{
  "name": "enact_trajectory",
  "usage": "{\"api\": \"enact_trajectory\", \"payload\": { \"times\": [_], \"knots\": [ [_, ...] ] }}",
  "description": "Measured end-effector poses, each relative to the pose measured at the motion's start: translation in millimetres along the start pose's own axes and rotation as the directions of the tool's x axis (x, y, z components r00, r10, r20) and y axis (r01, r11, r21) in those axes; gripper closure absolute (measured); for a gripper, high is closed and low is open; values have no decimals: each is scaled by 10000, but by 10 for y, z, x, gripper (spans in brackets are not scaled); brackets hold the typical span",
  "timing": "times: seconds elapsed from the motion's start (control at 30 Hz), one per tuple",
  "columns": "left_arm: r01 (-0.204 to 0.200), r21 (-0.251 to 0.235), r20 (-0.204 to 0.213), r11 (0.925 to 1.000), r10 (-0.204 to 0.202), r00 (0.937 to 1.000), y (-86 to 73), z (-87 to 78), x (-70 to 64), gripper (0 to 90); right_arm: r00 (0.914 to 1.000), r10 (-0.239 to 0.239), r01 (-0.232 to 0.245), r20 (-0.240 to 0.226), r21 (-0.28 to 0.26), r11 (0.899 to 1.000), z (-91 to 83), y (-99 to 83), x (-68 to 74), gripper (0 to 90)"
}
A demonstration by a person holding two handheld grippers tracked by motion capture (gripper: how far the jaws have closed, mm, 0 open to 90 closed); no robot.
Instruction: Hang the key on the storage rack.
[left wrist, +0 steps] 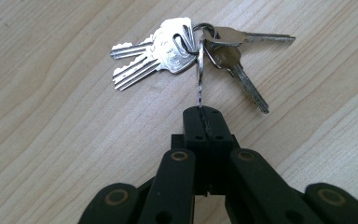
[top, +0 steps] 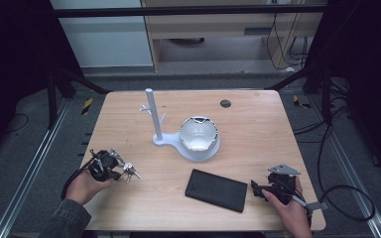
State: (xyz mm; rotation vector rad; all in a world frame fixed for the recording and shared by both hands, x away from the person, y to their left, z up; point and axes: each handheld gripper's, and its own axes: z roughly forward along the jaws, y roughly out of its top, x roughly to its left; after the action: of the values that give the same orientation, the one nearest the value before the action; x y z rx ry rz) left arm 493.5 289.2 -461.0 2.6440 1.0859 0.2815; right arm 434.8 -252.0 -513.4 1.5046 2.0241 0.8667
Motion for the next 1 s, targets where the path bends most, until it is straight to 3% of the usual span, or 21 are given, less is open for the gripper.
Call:
{"api": "enact_trajectory", "payload": {
  "times": [0.47, 0.67, 0.9, 1.0],
  "knots": [
    [-318, 107, -218, 9994, 321, 9992, 34, 42, -69, 895, 10000, 11, -11, 6, 0, 10000, 0, 0, 1, 4],
    [-382, 60, -284, 9993, 384, 9989, 64, 71, -94, 844, 10000, 15, -15, 8, 0, 10000, 0, 0, 2, 4],
    [-558, 210, -255, 9982, 564, 9981, 102, 77, -124, 899, 10000, 11, -11, 9, 0, 10000, 0, 0, 2, 4],
    [-587, -22, -245, 9983, 587, 9980, 97, 2, -131, 900, 10000, 13, -13, 9, 0, 10000, 0, 0, 2, 4]
  ]
}}
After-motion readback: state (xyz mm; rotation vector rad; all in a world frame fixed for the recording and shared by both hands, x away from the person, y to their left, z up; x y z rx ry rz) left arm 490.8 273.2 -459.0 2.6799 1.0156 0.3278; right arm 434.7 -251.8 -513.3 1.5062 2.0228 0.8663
